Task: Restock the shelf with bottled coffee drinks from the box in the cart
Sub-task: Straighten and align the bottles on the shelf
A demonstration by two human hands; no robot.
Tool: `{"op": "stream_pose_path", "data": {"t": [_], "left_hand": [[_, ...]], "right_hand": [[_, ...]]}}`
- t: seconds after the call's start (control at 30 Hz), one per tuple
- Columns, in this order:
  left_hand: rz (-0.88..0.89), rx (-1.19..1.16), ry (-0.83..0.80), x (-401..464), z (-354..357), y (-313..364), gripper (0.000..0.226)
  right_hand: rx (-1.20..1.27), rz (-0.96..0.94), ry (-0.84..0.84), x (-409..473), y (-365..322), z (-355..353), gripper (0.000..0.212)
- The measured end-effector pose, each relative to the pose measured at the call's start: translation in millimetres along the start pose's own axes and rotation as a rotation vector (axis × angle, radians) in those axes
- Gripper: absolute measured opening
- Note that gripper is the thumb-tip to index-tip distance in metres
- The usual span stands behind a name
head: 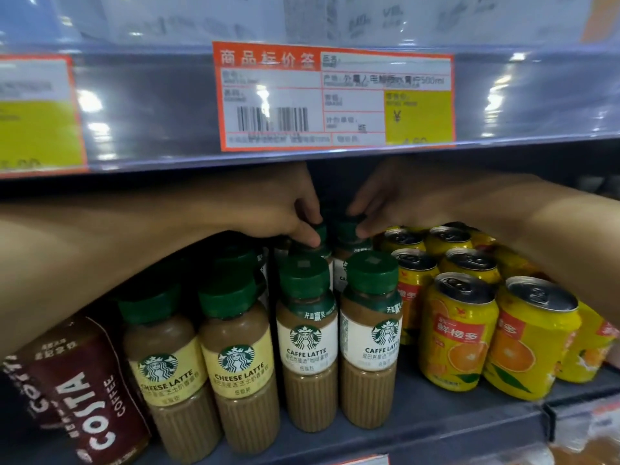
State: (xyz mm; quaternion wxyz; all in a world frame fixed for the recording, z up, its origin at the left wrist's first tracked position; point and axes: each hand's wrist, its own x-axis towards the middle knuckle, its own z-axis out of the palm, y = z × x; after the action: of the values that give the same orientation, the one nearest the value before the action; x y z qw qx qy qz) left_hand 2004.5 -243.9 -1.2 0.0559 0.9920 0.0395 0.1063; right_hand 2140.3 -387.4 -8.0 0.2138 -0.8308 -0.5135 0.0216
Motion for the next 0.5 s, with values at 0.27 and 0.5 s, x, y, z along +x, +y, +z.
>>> {"op": "stream_pose_path", "data": {"t": [0.27,0.5], "left_hand": [[0.026,0.006,-0.019,-15.5,-3.1,-2.0,0.034],[0.031,-0.046,-0.005,-26.8,-4.6,-3.1,0.029]], "right_hand": [[0.014,-0.051,-0.056,-20.8,-9.1,-3.9,0.025],[0.004,-0.076,-0.079,-26.6,-11.6,-1.6,0.023]]}}
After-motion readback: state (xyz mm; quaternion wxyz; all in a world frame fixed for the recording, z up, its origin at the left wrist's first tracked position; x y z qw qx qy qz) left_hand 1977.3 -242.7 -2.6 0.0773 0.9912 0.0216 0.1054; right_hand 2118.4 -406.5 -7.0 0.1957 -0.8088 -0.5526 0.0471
